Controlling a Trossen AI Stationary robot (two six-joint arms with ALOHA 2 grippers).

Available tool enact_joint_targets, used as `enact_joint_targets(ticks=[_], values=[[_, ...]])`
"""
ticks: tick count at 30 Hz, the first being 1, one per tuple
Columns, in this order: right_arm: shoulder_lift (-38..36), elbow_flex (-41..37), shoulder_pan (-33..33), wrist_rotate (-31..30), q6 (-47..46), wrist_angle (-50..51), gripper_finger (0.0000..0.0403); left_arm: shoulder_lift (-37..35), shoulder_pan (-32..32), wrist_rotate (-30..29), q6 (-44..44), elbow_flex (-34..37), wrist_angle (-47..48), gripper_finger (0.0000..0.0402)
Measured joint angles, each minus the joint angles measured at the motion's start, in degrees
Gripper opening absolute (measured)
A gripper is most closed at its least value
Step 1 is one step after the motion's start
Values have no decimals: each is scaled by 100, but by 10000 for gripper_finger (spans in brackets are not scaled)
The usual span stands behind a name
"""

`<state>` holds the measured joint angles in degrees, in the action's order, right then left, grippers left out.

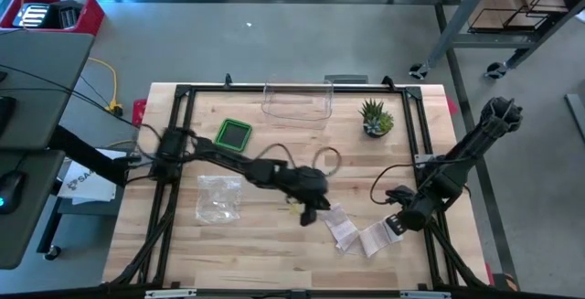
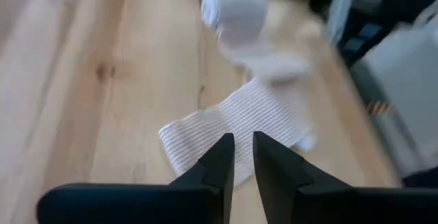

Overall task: Roll bandage
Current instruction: Roll the bandage

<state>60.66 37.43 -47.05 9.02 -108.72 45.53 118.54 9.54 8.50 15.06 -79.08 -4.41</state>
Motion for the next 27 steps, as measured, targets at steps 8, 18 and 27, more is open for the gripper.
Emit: enact_joint_targets(ticks=[8, 18, 27], values=[[0, 0, 0, -15, -189, -62, 0, 1102, 333, -10, -136, -1078, -11, 3], [12, 0, -22, -46, -78, -417, 0, 1707, 514, -1226, -34, -1877, 839, 1], [11, 0, -302, -239, -453, 43, 0, 1505, 391, -1307, -138, -1887, 2898, 0]])
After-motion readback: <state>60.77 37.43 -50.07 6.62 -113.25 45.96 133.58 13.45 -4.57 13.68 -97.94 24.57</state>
